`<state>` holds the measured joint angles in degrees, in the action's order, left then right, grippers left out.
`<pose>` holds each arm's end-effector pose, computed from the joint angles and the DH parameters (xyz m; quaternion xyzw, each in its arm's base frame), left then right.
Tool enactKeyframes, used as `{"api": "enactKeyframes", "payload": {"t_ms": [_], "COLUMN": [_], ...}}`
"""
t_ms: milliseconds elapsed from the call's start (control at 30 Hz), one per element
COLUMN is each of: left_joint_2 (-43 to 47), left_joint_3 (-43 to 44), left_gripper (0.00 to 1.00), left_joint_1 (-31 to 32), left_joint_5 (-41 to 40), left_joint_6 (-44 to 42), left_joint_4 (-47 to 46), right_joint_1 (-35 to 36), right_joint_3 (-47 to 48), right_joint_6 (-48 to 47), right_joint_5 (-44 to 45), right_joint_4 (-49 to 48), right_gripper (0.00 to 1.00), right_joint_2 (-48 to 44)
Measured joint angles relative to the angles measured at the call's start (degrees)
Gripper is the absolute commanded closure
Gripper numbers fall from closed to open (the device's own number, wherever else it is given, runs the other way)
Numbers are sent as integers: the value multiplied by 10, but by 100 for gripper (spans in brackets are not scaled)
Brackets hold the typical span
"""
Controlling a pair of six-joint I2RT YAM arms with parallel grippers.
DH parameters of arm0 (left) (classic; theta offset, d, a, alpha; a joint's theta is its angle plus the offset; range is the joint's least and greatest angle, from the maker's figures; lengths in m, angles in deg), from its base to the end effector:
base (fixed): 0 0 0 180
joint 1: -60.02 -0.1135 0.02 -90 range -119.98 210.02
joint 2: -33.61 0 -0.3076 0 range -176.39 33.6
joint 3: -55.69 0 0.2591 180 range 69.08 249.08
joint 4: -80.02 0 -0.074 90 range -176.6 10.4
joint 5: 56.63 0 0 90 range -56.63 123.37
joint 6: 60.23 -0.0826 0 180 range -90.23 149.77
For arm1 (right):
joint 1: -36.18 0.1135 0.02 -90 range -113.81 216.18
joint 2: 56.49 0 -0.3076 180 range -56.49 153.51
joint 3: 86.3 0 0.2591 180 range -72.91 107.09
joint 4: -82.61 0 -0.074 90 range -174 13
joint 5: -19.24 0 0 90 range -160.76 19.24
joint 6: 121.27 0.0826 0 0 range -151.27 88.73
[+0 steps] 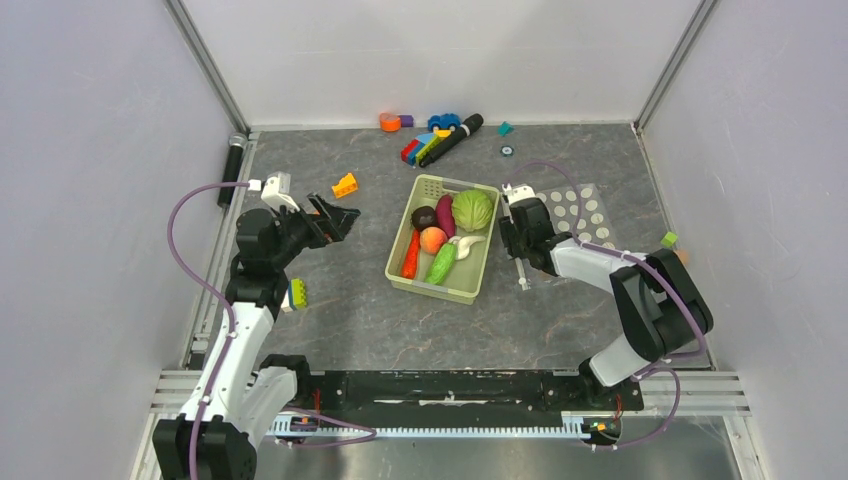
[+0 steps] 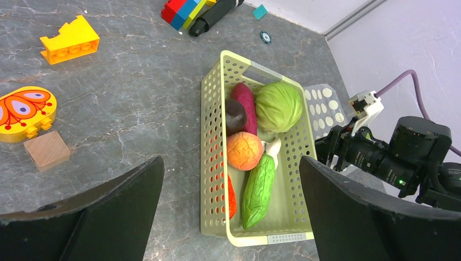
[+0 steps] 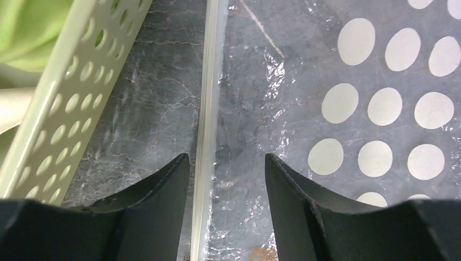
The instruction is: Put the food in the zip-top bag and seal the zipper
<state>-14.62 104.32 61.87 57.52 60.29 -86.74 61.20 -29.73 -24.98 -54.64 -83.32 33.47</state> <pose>0.2186 -0.0409 0.3115 -0.0629 0.7729 -0.3270 0.5401 0.3176 0.1229 0.1655 -0.1000 0.9187 -0.0289 0.3811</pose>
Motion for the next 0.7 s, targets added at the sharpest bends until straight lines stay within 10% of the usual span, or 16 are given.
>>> {"api": "enactKeyframes", "payload": {"t_ms": [400,700], "left_joint_2": [1,1], "left_joint_3": [0,0], "left_gripper": [0,0], "left_joint_1": [0,0], "left_joint_5": [0,0], "left_joint_6": [0,-1], "left_joint_4": [0,0], "right_joint_1": [0,0], "right_joint_3": [12,17], "right_joint_6": [9,28], "right_joint_5": [31,29], "right_joint_4": [-16,-26], "right_gripper": [50,100], "right_joint_2": [36,46]}}
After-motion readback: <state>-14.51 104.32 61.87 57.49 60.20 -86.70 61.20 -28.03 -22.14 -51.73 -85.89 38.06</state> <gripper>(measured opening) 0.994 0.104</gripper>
